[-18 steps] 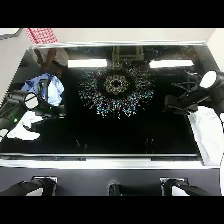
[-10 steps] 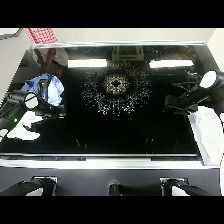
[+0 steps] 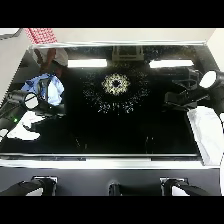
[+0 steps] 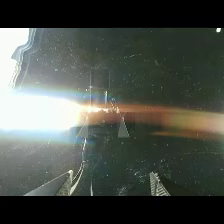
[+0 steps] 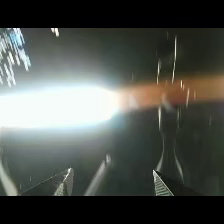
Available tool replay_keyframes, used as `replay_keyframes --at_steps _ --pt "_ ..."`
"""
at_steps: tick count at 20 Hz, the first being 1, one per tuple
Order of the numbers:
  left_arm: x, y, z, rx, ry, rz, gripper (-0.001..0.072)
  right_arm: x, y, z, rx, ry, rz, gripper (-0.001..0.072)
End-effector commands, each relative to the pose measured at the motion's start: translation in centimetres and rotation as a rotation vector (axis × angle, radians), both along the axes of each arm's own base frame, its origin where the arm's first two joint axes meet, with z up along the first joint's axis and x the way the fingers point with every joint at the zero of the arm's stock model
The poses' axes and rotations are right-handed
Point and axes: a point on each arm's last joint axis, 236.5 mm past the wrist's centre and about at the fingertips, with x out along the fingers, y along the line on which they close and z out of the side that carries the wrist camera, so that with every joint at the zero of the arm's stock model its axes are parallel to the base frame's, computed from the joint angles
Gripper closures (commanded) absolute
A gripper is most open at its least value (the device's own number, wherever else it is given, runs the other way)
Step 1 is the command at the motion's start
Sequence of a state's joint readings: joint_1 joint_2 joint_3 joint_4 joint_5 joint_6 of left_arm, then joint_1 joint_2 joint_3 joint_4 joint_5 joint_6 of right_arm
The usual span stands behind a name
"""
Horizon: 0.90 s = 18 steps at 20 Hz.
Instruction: Fold the shirts.
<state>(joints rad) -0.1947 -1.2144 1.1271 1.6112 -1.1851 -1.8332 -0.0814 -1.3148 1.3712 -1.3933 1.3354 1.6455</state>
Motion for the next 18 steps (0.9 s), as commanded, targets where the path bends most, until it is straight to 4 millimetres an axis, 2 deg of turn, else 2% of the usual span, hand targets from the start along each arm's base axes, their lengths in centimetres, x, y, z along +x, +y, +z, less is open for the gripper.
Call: replay_keyframes --at_steps 1,5,6,7,8,9,11,13,14,15,16,18 --pt "0.2 0.0 0.1 -0.002 -0.008 0.0 0.014 2.4 -0.3 0.8 -0.009 -0.105 -0.018 0.0105" --pt "0.2 -0.1 0.1 -0.002 -0.01 0.0 0.0135 2.4 -0.5 0.8 -0.019 -0.105 -0.014 0.0103" --pt "0.9 -0.1 0.3 0.001 -0.043 -0.01 0.0026 2.3 -0.5 0.8 -0.016 -0.101 -0.019 0.0073" --pt "1.6 0.4 0.7 0.028 -0.074 -0.033 -0.0013 2.3 -0.4 0.8 -0.01 -0.1 -0.026 0.0005" --pt "2.1 1.7 1.3 0.084 -0.091 -0.044 -0.0013 2.3 -0.4 0.8 -0.008 -0.099 -0.029 0.0002" --pt "2.7 4.1 2.5 0.17 -0.113 -0.034 -0.0013 2.0 -0.2 0.7 0.001 -0.085 -0.034 0.0003" --pt "4.4 10.6 6.4 0.339 -0.188 0.044 -0.0013 0.2 0.6 0.1 0.031 -0.004 -0.018 0.0009" --pt "4.9 17.5 9.4 0.369 -0.235 0.214 -0.0013 -2.0 1.0 -0.4 0.044 0.088 0.001 0.0026" --pt "4.7 21.0 9.9 0.361 -0.235 0.309 -0.0013 -2.8 1.1 -0.5 0.045 0.122 0.007 0.0029" --pt "4.3 23.7 9.3 0.324 -0.22 0.393 -0.0013 -3.3 1.1 -0.6 0.047 0.143 0.011 0.0029" --pt "3.9 25.9 7.8 0.256 -0.194 0.482 -0.0013 -3.6 1.2 -0.7 0.049 0.158 0.01 0.0029" --pt "2.4 28.7 3.5 0.132 -0.1 0.615 -0.0013 -3.8 1.2 -0.7 0.054 0.169 -0.004 0.0029"
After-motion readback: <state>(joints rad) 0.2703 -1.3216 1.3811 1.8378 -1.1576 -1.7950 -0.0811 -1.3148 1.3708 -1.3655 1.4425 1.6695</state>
